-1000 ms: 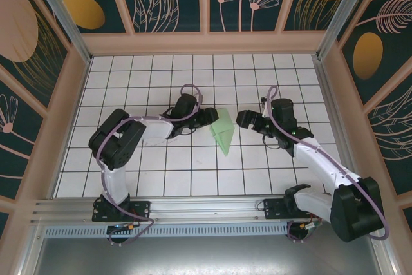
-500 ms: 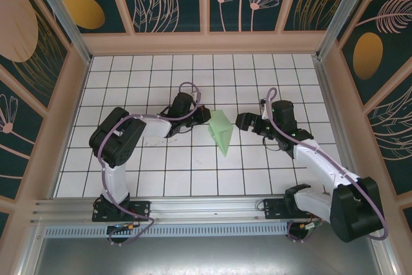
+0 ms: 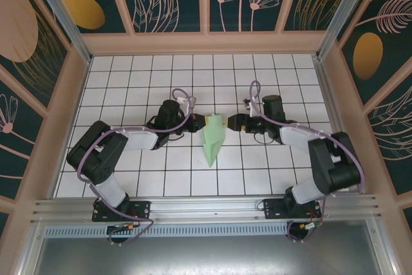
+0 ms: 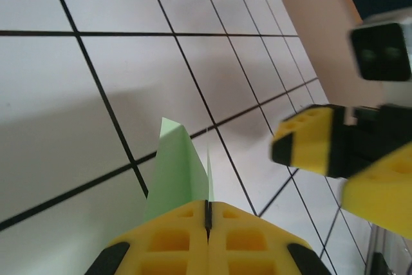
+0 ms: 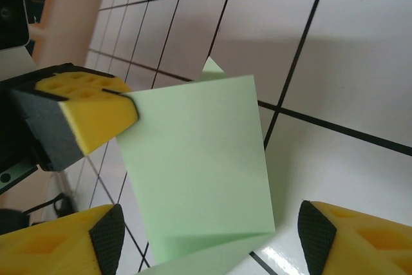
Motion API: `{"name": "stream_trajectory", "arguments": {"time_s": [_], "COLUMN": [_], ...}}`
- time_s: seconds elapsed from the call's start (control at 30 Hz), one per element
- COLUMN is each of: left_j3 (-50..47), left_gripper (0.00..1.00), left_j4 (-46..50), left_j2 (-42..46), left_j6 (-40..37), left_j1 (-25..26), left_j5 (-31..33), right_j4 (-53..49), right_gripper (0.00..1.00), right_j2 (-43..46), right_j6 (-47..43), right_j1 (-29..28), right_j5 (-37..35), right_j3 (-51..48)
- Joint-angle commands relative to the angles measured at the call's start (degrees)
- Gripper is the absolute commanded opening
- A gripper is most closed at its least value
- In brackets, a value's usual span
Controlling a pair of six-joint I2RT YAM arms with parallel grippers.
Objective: Fold a paper plane with a square sheet of paper (fold left side to right side)
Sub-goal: Fold the wing for the fifth time at the center of the table.
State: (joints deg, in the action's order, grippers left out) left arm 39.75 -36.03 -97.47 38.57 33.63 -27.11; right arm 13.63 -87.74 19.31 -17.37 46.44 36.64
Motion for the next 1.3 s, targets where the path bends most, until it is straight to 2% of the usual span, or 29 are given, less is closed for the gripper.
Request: {"name": "stream_trajectory", "arguments": {"time_s": [0.0,0.3,0.47,0.7,0.93,1.07,1.1,1.13,1.2,1.27], "left_j3": [-2.21,-2.60,-2.05,-1.56,-0.99,-0.57,-0.35,-0.22,0.30,1.22], "left_gripper": [0.00,0.00,0.00,0.00,0.00,0.00,0.02,0.09,0.27,0.40], "left_j4": [-6.45,-11.00,-10.67,-10.08,-8.69,-8.02,-7.41,-6.57,-4.08,-0.12], "left_j2": [0.67,-2.62,-3.59,-4.22,-4.97,-5.36,-5.23,-4.96,-3.69,-1.57], "left_j6": [-0.15,2.49,2.44,2.23,1.43,0.80,0.31,-0.33,-2.04,-4.79], "left_j1": [-0.49,-0.44,-0.46,-0.46,-0.42,-0.48,-0.44,-0.45,-0.45,-0.46], "left_j5": [-3.57,-6.46,-6.65,-6.52,-6.14,-6.00,-5.80,-5.42,-4.04,-1.87], "right_j4": [9.06,19.01,20.11,16.86,14.20,10.83,9.99,8.51,5.05,0.76], "right_gripper": [0.72,0.68,0.63,0.44,0.29,0.15,0.12,0.08,0.03,0.01], "right_j2": [-4.52,-13.11,-14.86,-14.76,-14.07,-13.43,-13.11,-12.72,-11.91,-11.02], "right_j6": [-1.91,-0.98,-0.94,-2.75,-3.69,-4.53,-4.54,-4.46,-4.54,-4.12], "right_j1": [0.81,0.57,-0.24,-0.39,-0.40,-0.43,-0.43,-0.46,-0.47,-0.53], "right_j5": [8.51,13.84,14.75,14.17,12.97,10.93,10.59,9.45,7.60,5.05], "right_j3": [0.97,-0.25,0.27,0.67,0.97,1.49,1.58,1.80,2.40,3.14]}}
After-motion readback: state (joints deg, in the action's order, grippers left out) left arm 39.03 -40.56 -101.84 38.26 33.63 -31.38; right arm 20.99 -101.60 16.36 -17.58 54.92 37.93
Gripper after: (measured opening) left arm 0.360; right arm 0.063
